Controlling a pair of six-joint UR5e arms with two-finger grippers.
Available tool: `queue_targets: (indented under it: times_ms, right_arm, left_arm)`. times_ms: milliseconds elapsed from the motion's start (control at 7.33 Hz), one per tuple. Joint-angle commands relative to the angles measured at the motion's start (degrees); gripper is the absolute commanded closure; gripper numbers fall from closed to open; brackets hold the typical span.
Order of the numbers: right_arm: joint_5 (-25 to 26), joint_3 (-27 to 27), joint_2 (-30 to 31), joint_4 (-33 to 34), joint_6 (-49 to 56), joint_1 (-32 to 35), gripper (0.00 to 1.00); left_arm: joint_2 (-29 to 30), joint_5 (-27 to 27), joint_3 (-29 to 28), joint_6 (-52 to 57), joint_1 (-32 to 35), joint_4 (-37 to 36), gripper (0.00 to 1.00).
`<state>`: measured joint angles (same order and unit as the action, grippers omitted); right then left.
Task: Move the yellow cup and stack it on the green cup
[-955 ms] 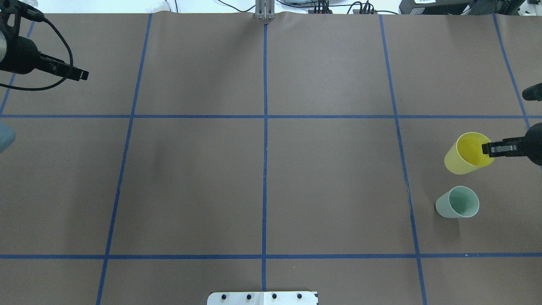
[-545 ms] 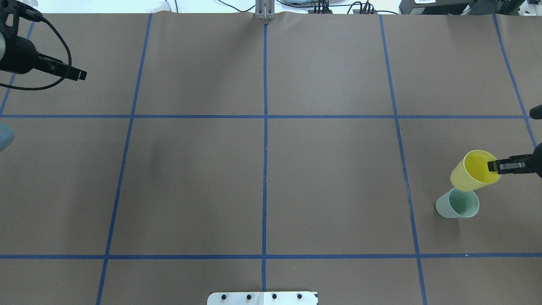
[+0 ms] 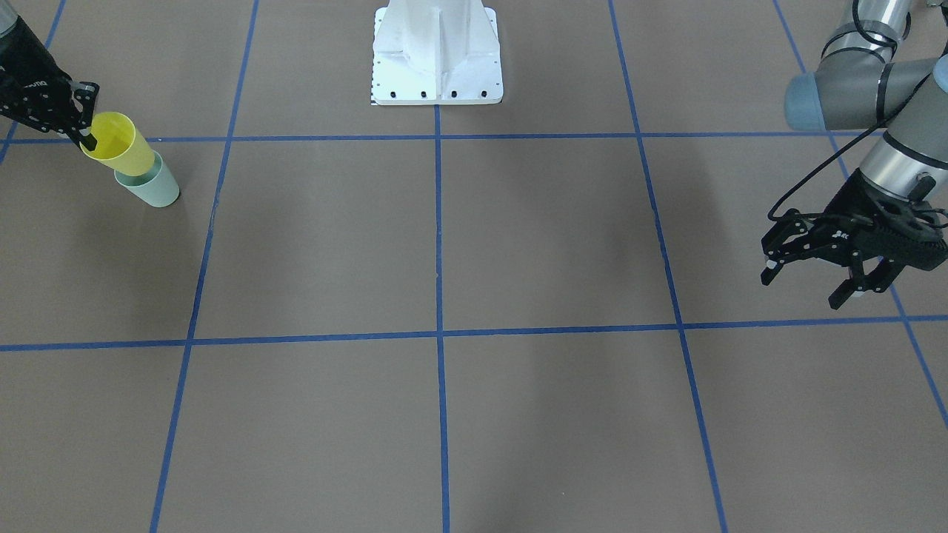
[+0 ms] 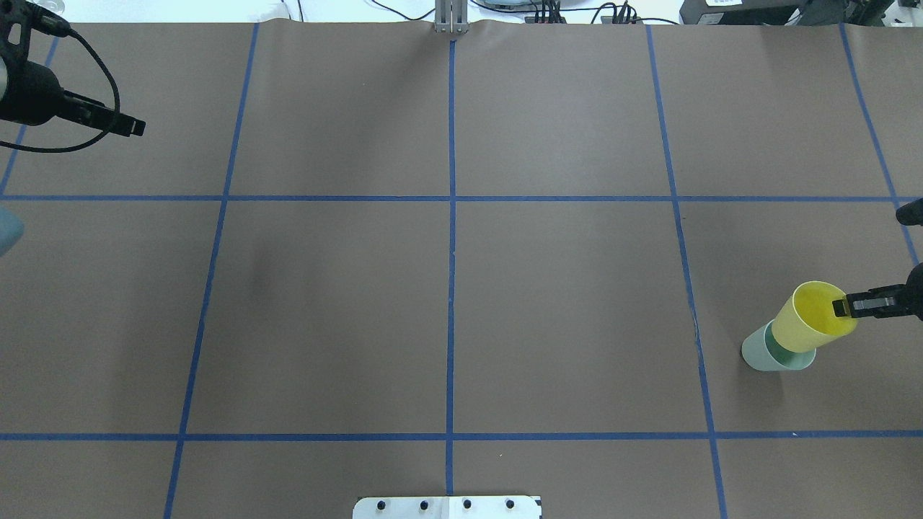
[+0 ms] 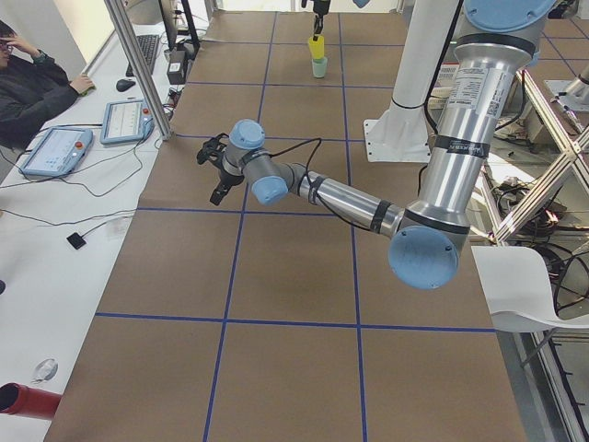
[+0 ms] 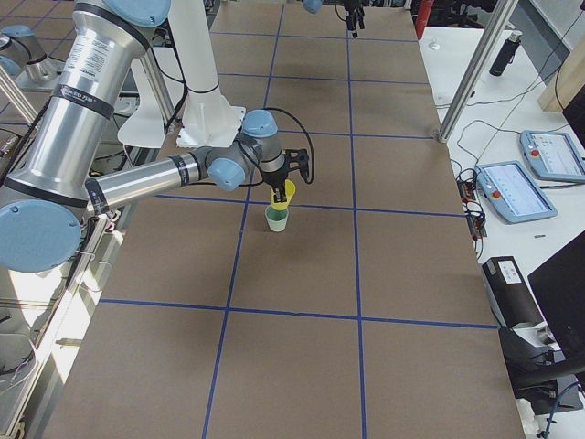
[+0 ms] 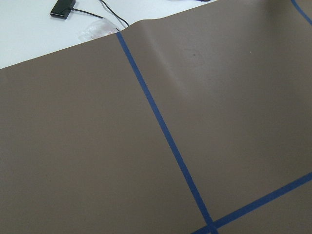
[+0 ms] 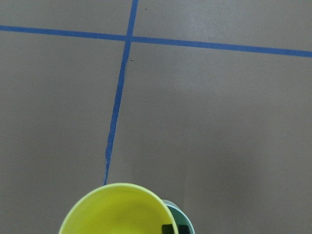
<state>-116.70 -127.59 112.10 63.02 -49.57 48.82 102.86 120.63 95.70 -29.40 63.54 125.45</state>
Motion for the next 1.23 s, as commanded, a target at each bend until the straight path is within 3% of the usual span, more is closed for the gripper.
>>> queue_targets:
  times_ms: [0,1091]
  right_arm:
    - [-0.5,1.8,0.2,0.0,0.0,-0.6,1.00]
    - [-0.5,3.3,-0.6,0.0,-0.1,-2.1,1.00]
  left_arm:
    - [0.0,0.0,-0.1,0.0,0.2,0.1,0.01]
    - [0.1,0.0,-0.4,-0.5,0.2,0.1,0.01]
